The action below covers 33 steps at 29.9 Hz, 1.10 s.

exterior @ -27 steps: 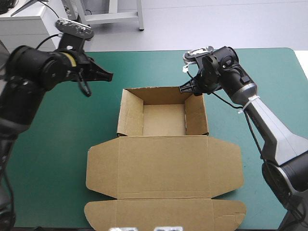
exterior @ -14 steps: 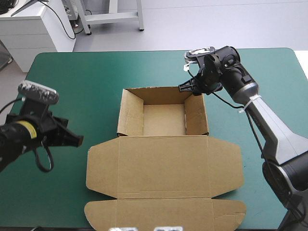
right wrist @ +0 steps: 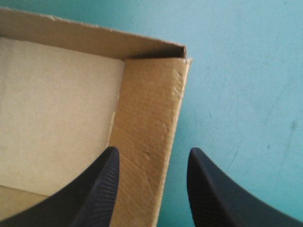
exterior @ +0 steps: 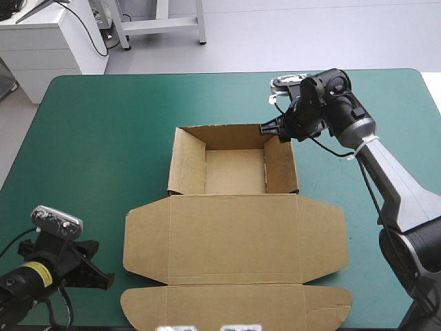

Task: Fold the box

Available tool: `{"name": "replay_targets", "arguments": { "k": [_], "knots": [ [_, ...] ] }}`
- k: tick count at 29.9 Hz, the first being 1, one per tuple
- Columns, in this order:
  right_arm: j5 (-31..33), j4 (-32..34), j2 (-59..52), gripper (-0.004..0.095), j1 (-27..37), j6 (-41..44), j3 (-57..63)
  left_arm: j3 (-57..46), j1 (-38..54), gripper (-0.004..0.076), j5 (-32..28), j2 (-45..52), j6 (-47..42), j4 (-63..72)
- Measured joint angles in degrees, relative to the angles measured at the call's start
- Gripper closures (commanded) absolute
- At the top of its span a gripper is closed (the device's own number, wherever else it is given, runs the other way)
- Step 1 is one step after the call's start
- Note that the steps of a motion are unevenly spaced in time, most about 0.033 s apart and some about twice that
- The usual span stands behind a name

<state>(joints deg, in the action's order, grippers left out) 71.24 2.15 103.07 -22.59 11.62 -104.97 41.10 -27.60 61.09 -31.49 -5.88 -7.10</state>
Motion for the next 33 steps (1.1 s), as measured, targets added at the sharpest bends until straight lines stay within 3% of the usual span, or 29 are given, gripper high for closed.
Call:
{"name": "replay_targets", "arguments": {
  "k": [7,21,24,28,33],
  "knots": [
    [-0.1,1.4,0.0,0.0492,0.1,-0.3,9.1,-9.4,0.0,0.0731,-2.7,5.9,0.2,0.8],
    [-3.9,-3.7,4.8,0.0494,0.1,-0.4,10.5,-12.7,0.0,0.0731,-4.3,7.3,0.2,0.8],
    [-4.6,-5.5,7.1,0.0596,0.1,-0.4,10.5,-12.8,0.0,0.0731,-5.2,7.3,0.2,0.8],
    [-5.6,-6.0,8.1,0.0914,0.2,-0.7,10.5,-12.8,0.0,0.0731,-5.6,7.3,0.2,0.8],
    [-6.3,-4.6,8.1,0.0923,0.2,-0.5,10.5,-12.8,0.0,0.0731,-5.6,7.3,0.2,0.8]
  ]
}}
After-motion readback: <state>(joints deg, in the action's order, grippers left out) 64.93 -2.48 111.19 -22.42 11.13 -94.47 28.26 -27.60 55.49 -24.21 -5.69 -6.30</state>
